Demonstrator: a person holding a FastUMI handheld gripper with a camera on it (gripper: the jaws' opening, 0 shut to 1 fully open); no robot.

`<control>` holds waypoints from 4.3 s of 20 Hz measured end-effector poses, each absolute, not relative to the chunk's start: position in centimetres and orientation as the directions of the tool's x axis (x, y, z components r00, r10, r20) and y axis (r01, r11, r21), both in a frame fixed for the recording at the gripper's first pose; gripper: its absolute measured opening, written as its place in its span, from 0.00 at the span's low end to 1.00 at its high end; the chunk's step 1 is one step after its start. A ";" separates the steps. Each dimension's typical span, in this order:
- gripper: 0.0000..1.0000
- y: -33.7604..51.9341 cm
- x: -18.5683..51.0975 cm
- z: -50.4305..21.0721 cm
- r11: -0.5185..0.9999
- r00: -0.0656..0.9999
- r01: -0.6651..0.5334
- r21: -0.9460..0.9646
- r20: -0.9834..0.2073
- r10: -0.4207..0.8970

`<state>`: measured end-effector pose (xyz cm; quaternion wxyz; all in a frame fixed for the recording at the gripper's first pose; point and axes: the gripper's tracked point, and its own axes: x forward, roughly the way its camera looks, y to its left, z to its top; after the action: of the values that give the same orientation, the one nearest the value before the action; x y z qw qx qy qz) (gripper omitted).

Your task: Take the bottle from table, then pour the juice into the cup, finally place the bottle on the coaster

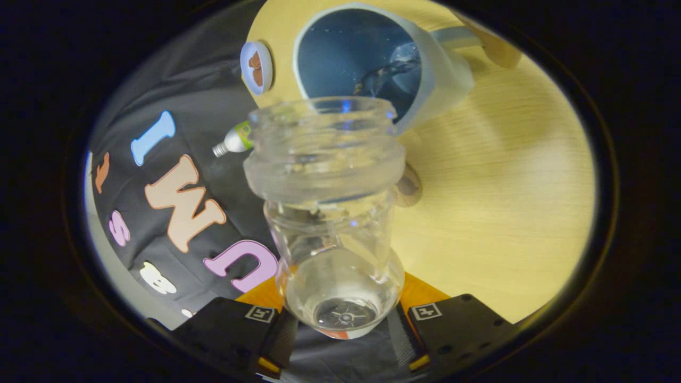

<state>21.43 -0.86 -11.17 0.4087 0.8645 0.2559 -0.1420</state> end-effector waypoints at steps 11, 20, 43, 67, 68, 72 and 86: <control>0.78 0.2 21.6 -11.0 -0.555 0.779 0.626 0.548 -0.480 0.404; 0.78 0.0 21.9 -9.6 -0.599 0.774 0.631 0.492 -0.454 0.442; 0.79 0.8 21.2 -7.0 -0.638 0.739 0.673 0.373 -0.380 0.557; 0.80 2.2 21.4 -12.2 0.654 0.873 0.461 0.600 -0.441 -0.210; 0.80 2.6 22.0 -12.3 0.711 0.886 0.431 0.556 -0.411 -0.215; 0.80 1.9 23.0 -14.0 0.867 0.878 0.396 0.301 -0.402 -0.261; 0.80 -1.4 29.1 -19.2 0.922 0.829 0.388 0.015 -0.442 -0.341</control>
<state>29.10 -1.37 -19.20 0.9550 0.0523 0.2211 -0.1908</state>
